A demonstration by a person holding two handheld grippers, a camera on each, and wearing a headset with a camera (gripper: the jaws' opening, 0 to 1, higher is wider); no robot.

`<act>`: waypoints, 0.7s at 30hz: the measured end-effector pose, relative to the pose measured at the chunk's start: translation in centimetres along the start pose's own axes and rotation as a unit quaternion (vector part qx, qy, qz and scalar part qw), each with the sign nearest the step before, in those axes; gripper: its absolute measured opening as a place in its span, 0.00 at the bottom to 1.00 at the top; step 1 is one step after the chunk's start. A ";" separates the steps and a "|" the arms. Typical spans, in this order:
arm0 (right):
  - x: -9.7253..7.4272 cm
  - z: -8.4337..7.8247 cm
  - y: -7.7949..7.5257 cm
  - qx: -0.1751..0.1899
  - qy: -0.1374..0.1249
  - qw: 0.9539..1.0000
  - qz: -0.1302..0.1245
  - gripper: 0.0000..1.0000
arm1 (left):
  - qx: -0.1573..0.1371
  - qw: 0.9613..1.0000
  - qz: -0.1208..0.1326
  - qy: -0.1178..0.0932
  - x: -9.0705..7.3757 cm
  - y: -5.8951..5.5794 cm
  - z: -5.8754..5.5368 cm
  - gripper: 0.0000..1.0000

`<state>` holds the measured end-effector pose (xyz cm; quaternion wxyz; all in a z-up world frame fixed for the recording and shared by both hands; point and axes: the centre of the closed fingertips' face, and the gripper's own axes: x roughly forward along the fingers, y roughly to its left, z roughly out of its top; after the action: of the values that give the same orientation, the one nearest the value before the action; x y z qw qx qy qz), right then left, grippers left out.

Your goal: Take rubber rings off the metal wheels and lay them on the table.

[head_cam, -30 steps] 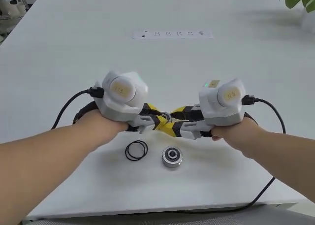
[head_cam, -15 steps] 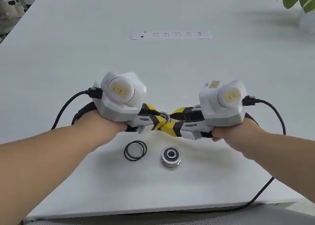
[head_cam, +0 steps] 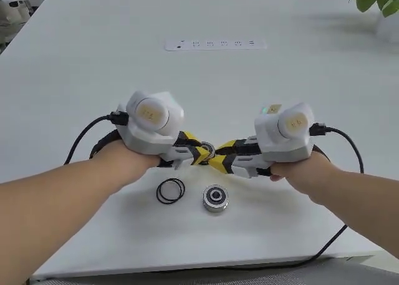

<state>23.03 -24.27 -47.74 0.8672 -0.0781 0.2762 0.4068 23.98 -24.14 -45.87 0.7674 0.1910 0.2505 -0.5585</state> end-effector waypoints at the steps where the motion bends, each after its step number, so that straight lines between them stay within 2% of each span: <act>1: 0.0 0.0 0.1 0.002 -0.001 1.000 0.000 0.12 | 0.000 1.000 0.000 0.000 0.0 0.0 0.0 0.07; 12: -0.2 -0.3 0.0 0.023 -0.003 1.000 -0.003 0.04 | -0.002 1.000 0.003 -0.003 0.0 -0.1 0.0 0.07; 21: -0.4 -0.4 -0.3 0.068 -0.006 0.998 -0.006 0.00 | -0.001 1.000 0.006 -0.004 0.0 0.0 0.0 0.07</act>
<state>22.88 -24.81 -47.88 0.8747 -0.0186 0.2973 0.3823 23.95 -24.13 -45.85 0.7717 0.1894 0.2465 -0.5549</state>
